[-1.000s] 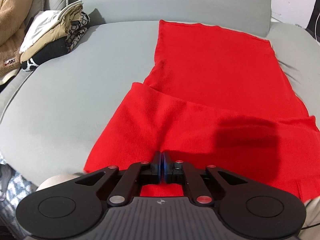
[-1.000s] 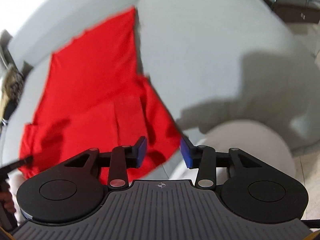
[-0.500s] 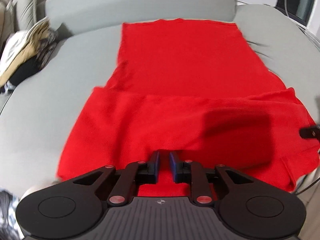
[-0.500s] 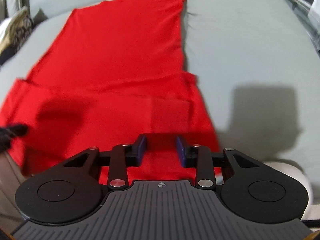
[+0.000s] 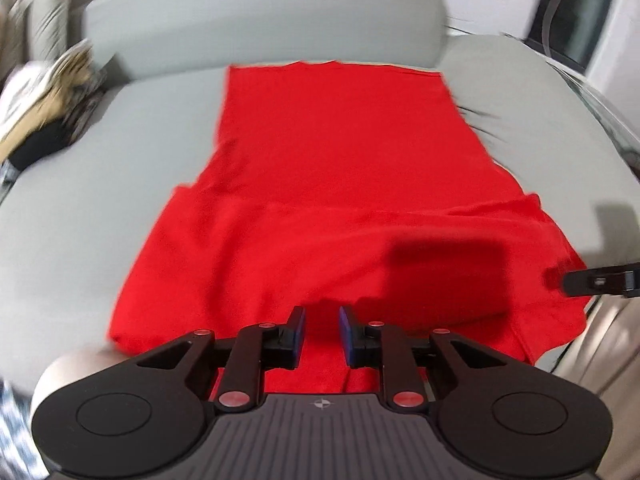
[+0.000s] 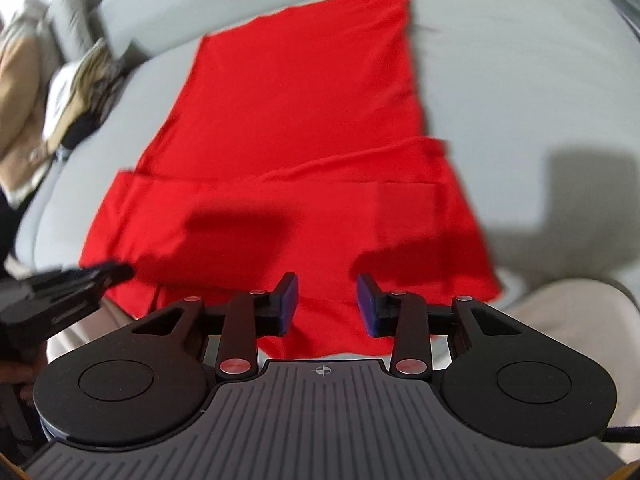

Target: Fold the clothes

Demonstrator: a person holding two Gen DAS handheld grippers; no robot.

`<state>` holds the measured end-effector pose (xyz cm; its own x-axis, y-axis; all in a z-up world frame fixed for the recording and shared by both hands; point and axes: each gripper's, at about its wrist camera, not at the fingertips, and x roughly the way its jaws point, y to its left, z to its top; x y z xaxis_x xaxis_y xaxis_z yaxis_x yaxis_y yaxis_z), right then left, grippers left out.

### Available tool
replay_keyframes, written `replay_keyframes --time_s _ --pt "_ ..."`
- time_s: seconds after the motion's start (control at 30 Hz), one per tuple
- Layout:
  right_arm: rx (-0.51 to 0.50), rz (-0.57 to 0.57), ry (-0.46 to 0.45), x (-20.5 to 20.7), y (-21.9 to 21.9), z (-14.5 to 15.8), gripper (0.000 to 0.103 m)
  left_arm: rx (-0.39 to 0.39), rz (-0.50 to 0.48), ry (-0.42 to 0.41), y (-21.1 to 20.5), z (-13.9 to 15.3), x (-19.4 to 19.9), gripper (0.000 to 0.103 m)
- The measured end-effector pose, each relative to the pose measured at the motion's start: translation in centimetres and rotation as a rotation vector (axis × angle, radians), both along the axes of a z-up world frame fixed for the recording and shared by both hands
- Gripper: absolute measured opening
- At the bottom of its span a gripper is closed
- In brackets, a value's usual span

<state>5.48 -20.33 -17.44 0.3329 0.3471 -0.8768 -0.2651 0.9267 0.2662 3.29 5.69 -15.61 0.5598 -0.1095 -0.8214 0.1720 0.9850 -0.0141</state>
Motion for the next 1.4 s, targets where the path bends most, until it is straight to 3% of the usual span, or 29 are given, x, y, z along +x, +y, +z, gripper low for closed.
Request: replay_keyframes --time_s 0.17,0.27,0.47,0.6,0.7,0.8,0.87,1.03,1.13,1.23,1.4 --pt "-0.077 0.065 0.024 -1.2 2.6 -2.5 0.038 0.096 -0.037 0.049 -2.4 -1.7 -0.7 0.022" --pt "-0.119 0.089 0.114 -1.9 2.8 -5.2 0.038 0.152 -0.060 0.063 -3.1 -2.1 -1.2 0.022" --pt "-0.101 0.081 0.190 -2.3 1.7 -5.8 0.041 0.147 -0.050 0.155 -3.0 -1.8 -1.6 0.016" --pt "-0.090 0.083 0.173 -2.7 1.5 -4.7 0.046 0.148 -0.057 0.179 -2.8 -1.5 -2.3 0.017" --pt "-0.060 0.076 0.158 -2.2 1.2 -3.4 0.062 0.141 -0.053 0.172 -2.5 -0.8 -2.4 0.023" --pt "-0.019 0.070 0.141 -1.5 0.7 -1.6 0.070 0.132 -0.055 0.137 -2.3 0.6 -2.4 0.051" --pt "0.010 0.061 0.114 -0.9 0.0 0.1 0.074 0.110 -0.046 0.103 -1.5 2.2 -2.0 0.064" --pt "0.071 -0.016 0.010 1.2 -2.8 5.9 0.076 0.035 -0.014 0.026 1.2 7.6 -0.1 0.066" --pt "0.083 -0.064 -0.051 2.3 -4.6 9.3 0.076 -0.022 -0.036 0.000 2.7 10.6 1.6 0.073" --pt "0.081 -0.083 -0.104 4.1 -5.6 12.4 0.085 -0.070 -0.041 -0.022 4.0 13.0 3.7 0.075" --pt "0.054 -0.114 -0.125 9.4 -5.4 14.0 0.086 -0.019 -0.017 -0.046 4.0 13.3 9.5 0.076"
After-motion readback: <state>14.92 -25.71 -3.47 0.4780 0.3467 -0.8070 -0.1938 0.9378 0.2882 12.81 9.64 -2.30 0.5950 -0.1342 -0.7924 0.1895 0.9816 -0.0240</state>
